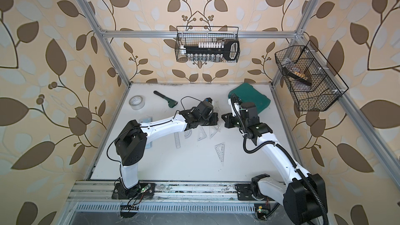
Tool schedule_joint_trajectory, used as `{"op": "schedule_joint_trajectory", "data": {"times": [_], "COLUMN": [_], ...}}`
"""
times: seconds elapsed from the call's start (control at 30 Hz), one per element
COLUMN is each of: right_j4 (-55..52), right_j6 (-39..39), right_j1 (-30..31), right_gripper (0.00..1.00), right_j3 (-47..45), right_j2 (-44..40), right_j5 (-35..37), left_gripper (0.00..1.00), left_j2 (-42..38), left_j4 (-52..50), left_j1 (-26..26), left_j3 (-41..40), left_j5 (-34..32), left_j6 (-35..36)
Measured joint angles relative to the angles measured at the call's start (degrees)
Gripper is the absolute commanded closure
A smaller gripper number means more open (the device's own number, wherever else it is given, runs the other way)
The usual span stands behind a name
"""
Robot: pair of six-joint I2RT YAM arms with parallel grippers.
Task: Open the ruler set and take out the ruler
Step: Take out the ruler from the ruler set bag, then place the ruler at the center of the board.
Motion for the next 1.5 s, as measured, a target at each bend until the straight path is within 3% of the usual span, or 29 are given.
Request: {"op": "schedule_joint_trajectory", "data": {"times": [0.43,0.83,1.1,1.5], "right_j4": [0.7,1.4,2.0,1.5], "right_j6": [0.5,3.9,6.4,7.2], "right_j1": [0.0,0.0,0.0,0.0], "right_gripper": [1.00,1.00,1.00,1.00], "right_j3": [-0.2,1.8,4.6,6.1], "right_j2": [1.3,2.1,3.5,3.6], "right_j5": [4.0,8.9,9.7,9.7], "left_gripper": [1.00,1.00,1.00,1.00], "left_j2": [-4.1,-14.7,-21.7,-25.0], "left_j4": [-0.3,-0.7,-3.3,-5.5], "left_j1": [1.1,1.1,1.1,1.1], "left_j3": [0.0,-10.9,-17.9,-18.7], "left_j5": [7.6,13.3,13.7,14.6], "left_j6": [-1.3,-1.8,-2.4,-1.9]}}
